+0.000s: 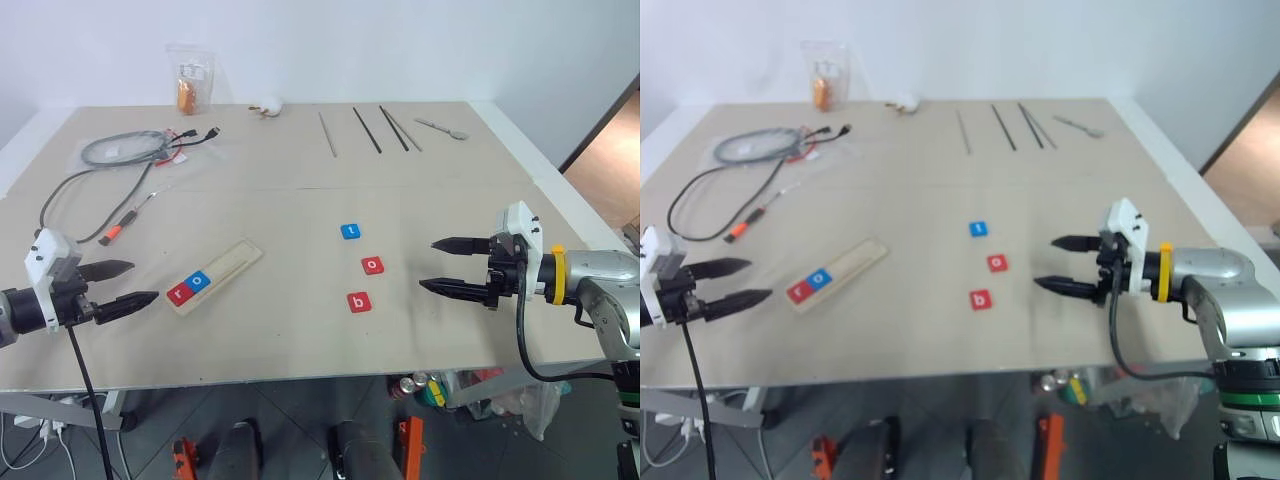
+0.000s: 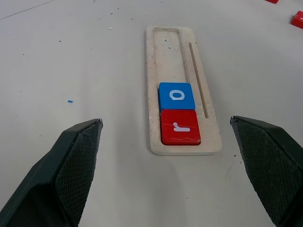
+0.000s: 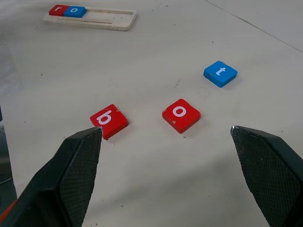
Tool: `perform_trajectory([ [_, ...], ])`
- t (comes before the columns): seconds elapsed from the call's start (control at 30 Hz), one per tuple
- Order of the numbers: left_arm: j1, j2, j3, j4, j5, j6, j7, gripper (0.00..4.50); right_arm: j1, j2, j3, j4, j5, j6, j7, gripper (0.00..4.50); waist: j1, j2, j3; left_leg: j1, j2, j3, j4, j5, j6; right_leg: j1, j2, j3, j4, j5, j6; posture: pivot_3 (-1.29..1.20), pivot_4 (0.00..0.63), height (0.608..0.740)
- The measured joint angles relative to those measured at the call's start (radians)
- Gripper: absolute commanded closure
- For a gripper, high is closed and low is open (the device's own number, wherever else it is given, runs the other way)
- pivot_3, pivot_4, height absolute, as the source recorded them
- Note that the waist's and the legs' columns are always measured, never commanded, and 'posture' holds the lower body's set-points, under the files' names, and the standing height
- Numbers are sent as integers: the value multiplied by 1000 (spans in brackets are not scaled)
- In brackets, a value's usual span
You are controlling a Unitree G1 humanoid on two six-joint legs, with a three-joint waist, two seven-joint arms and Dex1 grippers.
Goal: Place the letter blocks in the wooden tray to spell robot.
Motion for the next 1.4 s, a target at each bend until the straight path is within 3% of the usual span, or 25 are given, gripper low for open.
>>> perform_trajectory([
  [0.43,27,20,-148,-47,111,-89,-59,0,-82,49,95,-65,1,4,27,23,-1,0,0,0,0,1,0,0,0,0,0,1,0,0,0,0,150,740],
  [0.63,-47,5,-246,-73,161,-78,-21,0,-179,106,163,-117,-1,-5,48,23,0,0,0,0,0,1,1,0,0,0,0,1,0,1,2,0,150,740],
  [0.83,-54,-1,-245,-83,167,-46,17,0,-179,111,167,-247,58,26,68,23,0,0,0,0,0,0,0,0,0,0,1,1,1,0,2,0,150,740],
  [1.4,-87,-10,-232,-65,148,20,60,0,-170,122,185,-243,47,24,57,23,0,0,0,-1,0,0,4,0,0,0,1,1,1,2,2,0,150,740],
])
